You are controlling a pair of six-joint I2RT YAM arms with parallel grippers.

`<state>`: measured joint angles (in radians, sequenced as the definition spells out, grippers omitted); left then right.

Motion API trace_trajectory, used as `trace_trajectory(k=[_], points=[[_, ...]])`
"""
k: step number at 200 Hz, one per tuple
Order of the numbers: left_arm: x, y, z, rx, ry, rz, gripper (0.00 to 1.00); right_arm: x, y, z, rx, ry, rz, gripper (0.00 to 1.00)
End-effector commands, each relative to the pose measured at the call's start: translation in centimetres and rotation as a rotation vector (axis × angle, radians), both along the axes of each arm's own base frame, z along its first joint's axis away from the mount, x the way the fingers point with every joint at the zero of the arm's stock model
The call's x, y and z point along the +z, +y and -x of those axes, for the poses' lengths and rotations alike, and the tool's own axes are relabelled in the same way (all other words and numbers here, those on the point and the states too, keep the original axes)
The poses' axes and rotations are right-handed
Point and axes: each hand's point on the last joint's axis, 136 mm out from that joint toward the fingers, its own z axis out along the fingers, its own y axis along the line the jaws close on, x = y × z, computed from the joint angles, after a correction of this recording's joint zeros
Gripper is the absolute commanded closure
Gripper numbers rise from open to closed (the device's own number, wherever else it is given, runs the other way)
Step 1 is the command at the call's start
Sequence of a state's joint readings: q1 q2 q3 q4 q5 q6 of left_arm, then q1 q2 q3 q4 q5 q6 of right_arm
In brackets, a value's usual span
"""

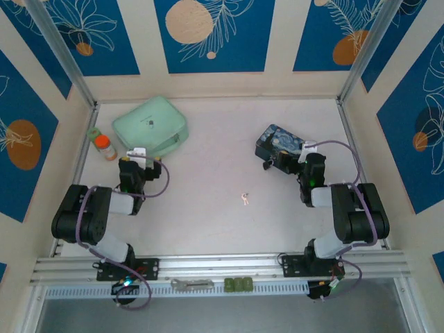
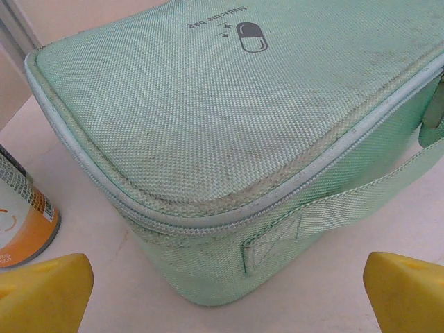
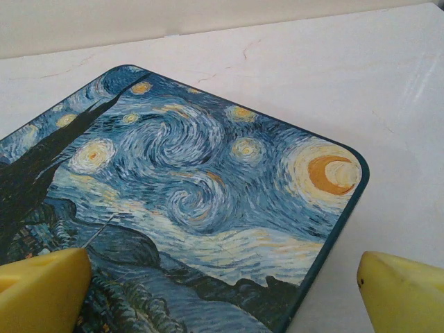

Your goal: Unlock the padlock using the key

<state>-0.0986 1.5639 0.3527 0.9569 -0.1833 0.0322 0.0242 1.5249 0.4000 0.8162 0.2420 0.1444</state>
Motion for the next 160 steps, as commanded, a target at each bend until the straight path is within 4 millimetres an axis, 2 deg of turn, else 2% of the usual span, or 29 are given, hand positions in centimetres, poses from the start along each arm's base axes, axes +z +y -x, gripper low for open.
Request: trace_trajectory(k=[1,160], points=[[0.56,0.25,-0.46,0.001,-0.018,0.004,0.01,0.63,0.29,-0.22,0.019,-0.025,0.015,0.01],[0.49,0.19,-0.45,-0.003,-0.014,0.012,0.01,0.68,0.25,-0.23,0.027,-0.024,0.001,0.01]])
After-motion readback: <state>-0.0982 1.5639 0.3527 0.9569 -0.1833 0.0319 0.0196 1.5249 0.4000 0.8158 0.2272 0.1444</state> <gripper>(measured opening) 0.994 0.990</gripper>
